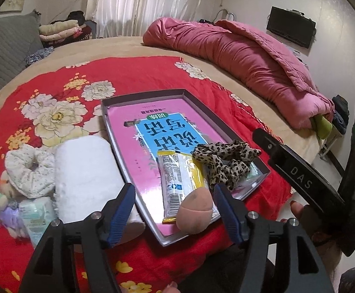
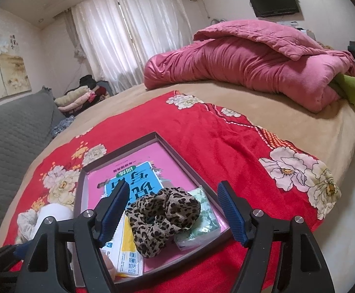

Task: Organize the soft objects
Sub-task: 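Lower the pink sponge into the tray and open the left tool, then move both tools away from the tray back over the pile of soft items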

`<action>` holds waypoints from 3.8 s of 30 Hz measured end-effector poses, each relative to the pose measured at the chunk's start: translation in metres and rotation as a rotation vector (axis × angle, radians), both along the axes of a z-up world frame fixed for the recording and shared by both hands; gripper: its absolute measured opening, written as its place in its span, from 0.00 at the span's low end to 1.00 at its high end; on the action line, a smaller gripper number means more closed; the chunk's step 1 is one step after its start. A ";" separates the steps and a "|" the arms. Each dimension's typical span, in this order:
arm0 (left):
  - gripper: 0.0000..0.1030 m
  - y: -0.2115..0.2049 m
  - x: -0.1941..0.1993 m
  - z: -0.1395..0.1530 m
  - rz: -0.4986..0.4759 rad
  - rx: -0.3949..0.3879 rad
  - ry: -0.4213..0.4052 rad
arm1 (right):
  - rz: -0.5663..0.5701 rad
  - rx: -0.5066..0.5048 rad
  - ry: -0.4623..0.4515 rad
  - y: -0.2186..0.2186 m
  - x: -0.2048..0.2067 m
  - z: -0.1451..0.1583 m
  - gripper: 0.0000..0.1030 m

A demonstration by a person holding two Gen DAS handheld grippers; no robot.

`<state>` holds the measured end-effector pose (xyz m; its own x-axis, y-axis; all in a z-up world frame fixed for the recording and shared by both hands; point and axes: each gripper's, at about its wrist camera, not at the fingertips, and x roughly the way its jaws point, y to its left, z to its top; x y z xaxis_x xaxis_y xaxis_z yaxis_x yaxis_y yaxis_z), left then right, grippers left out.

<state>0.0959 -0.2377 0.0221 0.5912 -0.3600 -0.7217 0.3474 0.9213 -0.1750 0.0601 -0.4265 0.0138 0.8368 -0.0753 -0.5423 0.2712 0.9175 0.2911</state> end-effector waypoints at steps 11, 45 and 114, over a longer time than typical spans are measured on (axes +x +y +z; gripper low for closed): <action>0.64 0.012 -0.009 0.007 0.013 -0.003 -0.002 | -0.003 -0.040 -0.033 0.013 -0.013 0.018 0.73; 0.64 0.063 -0.045 0.026 0.068 -0.047 -0.003 | 0.116 -0.092 -0.046 0.071 -0.049 0.057 0.74; 0.64 0.280 -0.067 -0.009 0.474 -0.170 0.068 | 0.654 -0.275 -0.001 0.262 -0.066 0.060 0.74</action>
